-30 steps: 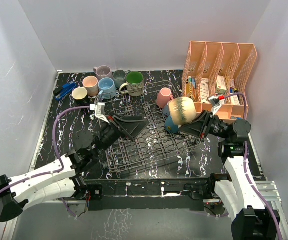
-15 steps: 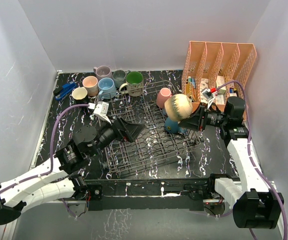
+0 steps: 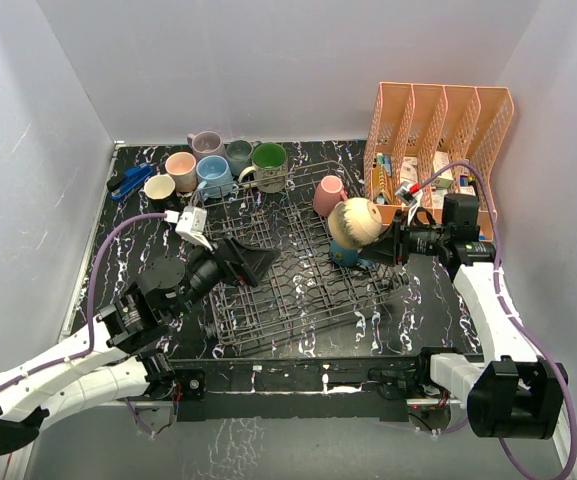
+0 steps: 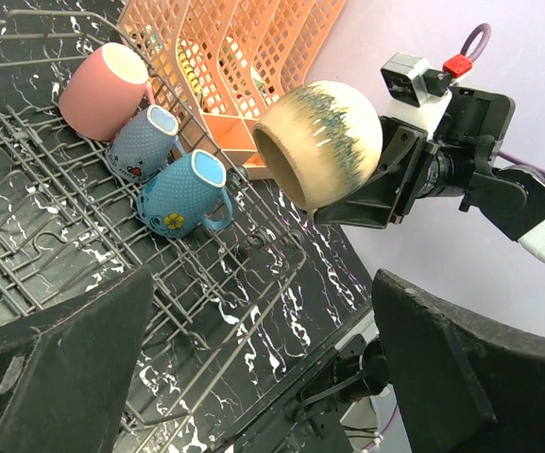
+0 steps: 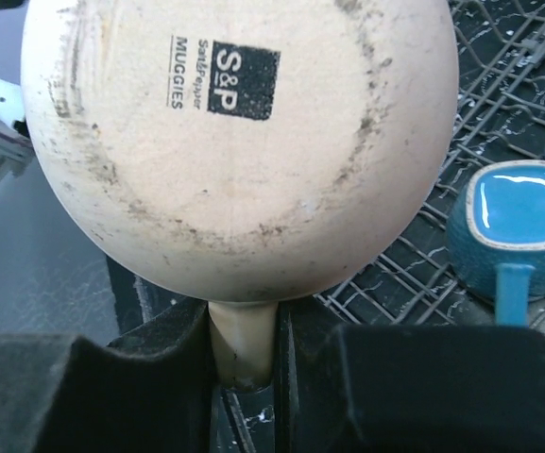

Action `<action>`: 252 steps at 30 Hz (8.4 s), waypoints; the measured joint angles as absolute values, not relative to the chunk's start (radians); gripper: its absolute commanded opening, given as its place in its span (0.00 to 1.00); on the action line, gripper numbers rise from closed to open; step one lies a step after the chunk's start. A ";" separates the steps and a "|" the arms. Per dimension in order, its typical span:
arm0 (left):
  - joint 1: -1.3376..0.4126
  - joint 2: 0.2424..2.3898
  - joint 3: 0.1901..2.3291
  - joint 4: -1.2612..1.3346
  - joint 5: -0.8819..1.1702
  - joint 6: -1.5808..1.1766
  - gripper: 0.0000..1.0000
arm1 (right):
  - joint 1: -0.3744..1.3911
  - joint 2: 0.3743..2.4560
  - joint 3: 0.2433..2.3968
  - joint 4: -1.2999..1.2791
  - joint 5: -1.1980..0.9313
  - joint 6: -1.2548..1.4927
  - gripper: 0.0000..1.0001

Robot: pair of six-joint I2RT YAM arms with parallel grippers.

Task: Load the cups into the dish rack
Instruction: Turn the cup upside down in the dish rack, then adjust the cup in the dish rack, then pick up the cup at the center of the board.

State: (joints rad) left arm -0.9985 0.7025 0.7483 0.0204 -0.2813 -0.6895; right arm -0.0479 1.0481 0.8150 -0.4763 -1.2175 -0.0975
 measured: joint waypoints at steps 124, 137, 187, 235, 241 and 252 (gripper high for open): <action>-0.999 0.651 0.733 -0.043 -0.334 -0.719 0.97 | 0.157 1.160 1.013 -0.994 -0.759 -0.953 0.43; -0.999 0.651 0.733 -0.051 -0.334 -0.729 0.97 | 0.350 1.216 0.970 -0.825 -0.854 -0.669 0.15; -0.482 1.195 1.235 -0.372 -0.028 -0.527 0.94 | 0.003 1.181 0.950 -0.578 -1.169 -0.505 0.66; 0.030 1.779 1.672 -0.586 -0.106 -0.287 0.48 | -0.219 1.114 0.761 -0.418 -1.367 -0.466 0.76; -0.102 1.946 1.820 -0.665 -0.372 -0.257 0.45 | -0.219 1.115 0.761 -0.416 -1.364 -0.466 0.76; -0.147 2.082 1.897 -0.728 -0.481 -0.220 0.38 | -0.219 1.124 0.756 -0.416 -1.364 -0.469 0.76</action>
